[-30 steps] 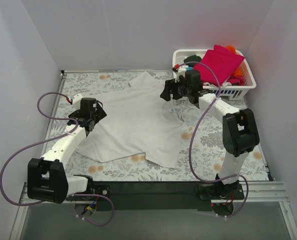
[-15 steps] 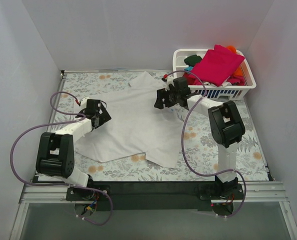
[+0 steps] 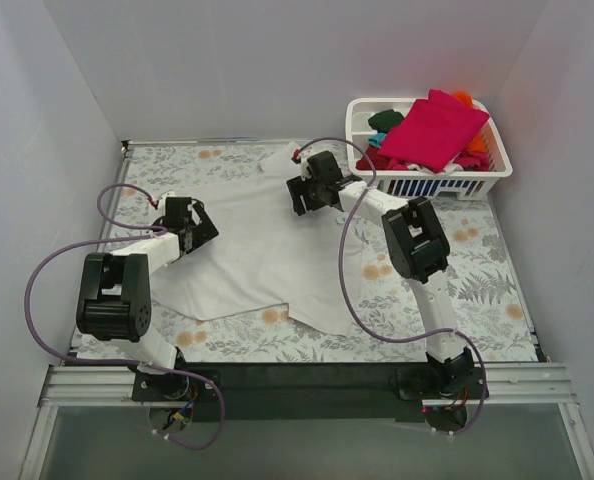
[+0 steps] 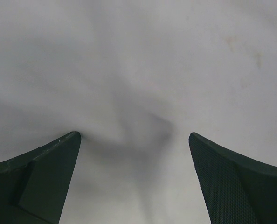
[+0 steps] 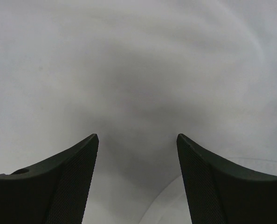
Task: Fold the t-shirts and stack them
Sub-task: Flatten the tshirt out, then fold the tshirt
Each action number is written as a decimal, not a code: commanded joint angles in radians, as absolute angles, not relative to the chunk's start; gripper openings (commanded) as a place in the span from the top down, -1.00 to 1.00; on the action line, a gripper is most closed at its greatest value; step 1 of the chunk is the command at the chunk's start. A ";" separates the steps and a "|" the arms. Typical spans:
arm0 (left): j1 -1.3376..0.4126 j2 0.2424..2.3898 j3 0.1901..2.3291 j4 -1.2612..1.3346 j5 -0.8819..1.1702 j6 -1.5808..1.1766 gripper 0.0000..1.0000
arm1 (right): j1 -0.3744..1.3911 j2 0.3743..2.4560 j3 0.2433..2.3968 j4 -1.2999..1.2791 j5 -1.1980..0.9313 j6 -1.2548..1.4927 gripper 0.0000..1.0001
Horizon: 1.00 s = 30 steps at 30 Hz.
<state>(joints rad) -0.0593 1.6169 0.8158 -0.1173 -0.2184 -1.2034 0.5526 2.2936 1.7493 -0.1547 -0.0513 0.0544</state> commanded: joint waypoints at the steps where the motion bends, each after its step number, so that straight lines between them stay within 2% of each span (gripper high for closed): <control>1: -0.037 1.652 0.831 -0.107 -0.160 -1.180 -0.89 | 0.571 2.327 1.844 -0.251 0.112 0.005 -0.24; 5: -0.029 1.683 0.845 -0.097 -0.140 -1.169 -0.89 | 0.592 2.388 1.931 -0.307 0.190 -0.030 -0.25; 15: -0.021 1.749 0.902 -0.081 -0.098 -1.157 -0.89 | 0.589 2.532 2.115 -0.385 0.199 -0.025 -0.31; 23: -0.018 1.798 0.972 -0.057 -0.100 -1.123 -0.88 | 0.563 2.533 2.152 -0.393 0.160 -0.020 -0.33; 28: -0.063 1.634 0.992 -0.052 -0.191 -1.108 -0.88 | 0.561 2.461 2.143 -0.367 0.009 -0.061 -0.34; 30: -0.090 1.539 1.002 -0.083 -0.290 -1.117 -0.88 | 0.561 2.390 2.109 -0.322 -0.024 -0.067 -0.34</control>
<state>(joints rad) -0.0502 1.7195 0.9703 -0.0631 -0.1787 -1.1294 0.5648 2.5038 2.1288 -0.3241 0.0666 -0.0315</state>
